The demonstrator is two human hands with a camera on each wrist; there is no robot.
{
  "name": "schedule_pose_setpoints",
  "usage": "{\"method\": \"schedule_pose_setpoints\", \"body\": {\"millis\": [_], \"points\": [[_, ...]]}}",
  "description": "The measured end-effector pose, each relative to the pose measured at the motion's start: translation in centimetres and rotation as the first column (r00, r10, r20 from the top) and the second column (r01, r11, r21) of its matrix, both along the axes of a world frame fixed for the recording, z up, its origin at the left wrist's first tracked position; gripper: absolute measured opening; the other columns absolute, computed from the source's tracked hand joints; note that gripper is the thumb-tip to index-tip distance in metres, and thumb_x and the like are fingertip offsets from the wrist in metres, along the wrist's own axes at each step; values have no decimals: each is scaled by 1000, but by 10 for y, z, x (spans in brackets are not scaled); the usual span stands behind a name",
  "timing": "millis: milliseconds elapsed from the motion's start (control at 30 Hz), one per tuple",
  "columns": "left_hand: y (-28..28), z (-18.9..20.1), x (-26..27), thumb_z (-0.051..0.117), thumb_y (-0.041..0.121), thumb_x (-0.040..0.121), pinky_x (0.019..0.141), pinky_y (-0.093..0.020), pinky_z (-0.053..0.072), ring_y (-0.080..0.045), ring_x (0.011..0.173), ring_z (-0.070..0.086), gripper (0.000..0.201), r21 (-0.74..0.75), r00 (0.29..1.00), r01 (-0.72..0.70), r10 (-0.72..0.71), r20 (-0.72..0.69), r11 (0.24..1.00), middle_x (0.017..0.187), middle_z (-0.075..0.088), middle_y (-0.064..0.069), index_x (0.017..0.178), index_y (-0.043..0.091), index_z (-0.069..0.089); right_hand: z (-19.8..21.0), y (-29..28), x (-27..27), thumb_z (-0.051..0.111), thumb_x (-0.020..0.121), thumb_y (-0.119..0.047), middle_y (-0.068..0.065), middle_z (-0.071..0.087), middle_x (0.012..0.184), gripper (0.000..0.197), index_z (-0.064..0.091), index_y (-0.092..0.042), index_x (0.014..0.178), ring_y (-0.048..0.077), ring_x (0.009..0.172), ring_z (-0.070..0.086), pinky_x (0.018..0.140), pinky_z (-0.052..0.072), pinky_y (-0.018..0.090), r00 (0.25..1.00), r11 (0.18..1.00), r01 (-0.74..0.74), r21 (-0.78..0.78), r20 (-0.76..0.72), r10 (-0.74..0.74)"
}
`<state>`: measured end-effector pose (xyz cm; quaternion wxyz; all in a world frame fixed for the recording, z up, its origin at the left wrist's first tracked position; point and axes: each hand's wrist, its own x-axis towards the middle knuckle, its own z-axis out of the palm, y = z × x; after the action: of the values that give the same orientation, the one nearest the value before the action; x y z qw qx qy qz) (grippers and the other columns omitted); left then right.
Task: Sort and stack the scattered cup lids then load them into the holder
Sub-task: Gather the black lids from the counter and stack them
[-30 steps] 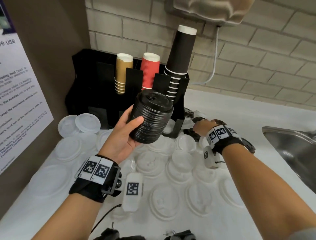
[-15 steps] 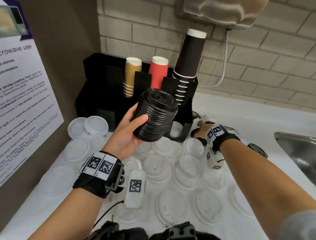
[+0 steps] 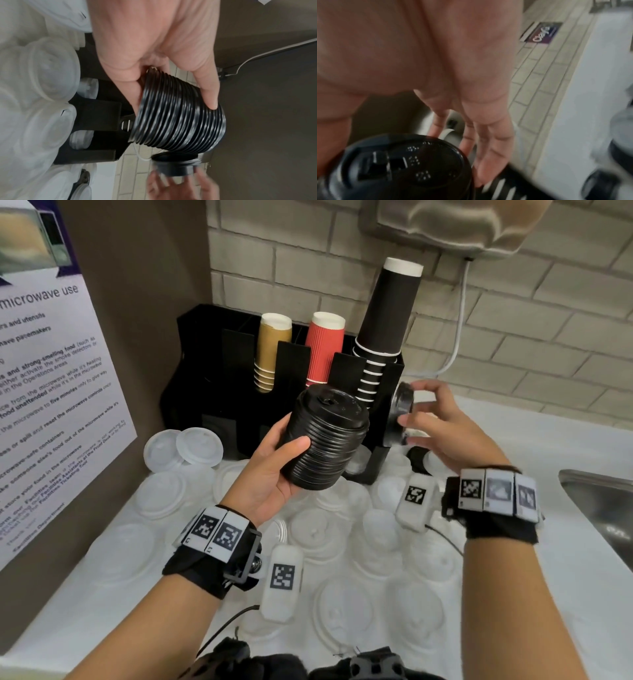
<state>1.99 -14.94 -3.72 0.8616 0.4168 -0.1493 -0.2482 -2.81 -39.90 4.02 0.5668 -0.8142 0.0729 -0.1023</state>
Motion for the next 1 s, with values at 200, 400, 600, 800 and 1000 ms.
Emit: {"method": "schedule_pose_setpoints", "body": {"millis": [200, 400, 600, 800, 1000], "points": [[-10, -8, -6, 65, 18, 79, 76, -33, 58, -19, 111, 66, 59, 22, 999, 38, -38, 16, 999, 126, 66, -3, 136, 29, 52, 3, 55, -27, 71, 72, -32, -16, 59, 103, 50, 50, -44, 115, 5, 93, 62, 73, 51, 17, 958, 991, -125, -45, 253, 132], [-15, -13, -12, 69, 16, 77, 73, -32, 57, -19, 108, 67, 51, 53, 995, 86, -88, 39, 995, 125, 65, -2, 125, 35, 61, -1, 66, -29, 63, 75, -26, -9, 60, 112, 46, 58, -40, 118, -1, 101, 56, 84, 43, 10, 964, 986, -74, -148, 242, 108], [-20, -12, -14, 70, 17, 76, 74, -32, 57, -21, 110, 67, 55, 56, 997, 77, -78, 18, 995, 126, 65, -4, 127, 33, 59, 0, 64, -33, 66, 77, -14, -6, 59, 118, 50, 58, -31, 123, -4, 106, 56, 85, 46, 13, 964, 981, -71, -182, 240, 114], [-26, -14, -17, 68, 18, 77, 76, -33, 58, -22, 112, 66, 60, 53, 997, 74, -74, -4, 996, 127, 66, -5, 134, 31, 53, -1, 62, -37, 74, 79, -11, -1, 56, 122, 51, 57, -24, 125, 4, 114, 53, 92, 44, 17, 958, 971, -69, -227, 255, 128], [-21, -13, -10, 67, 18, 78, 83, -37, 58, -23, 118, 63, 68, -14, 999, 33, -32, 2, 999, 131, 63, -7, 143, 22, 45, -5, 5, -40, 62, 86, -39, -14, 58, 117, 26, 60, -41, 112, -7, 100, 56, 86, 48, 24, 925, 956, 290, -42, 267, -269]]}}
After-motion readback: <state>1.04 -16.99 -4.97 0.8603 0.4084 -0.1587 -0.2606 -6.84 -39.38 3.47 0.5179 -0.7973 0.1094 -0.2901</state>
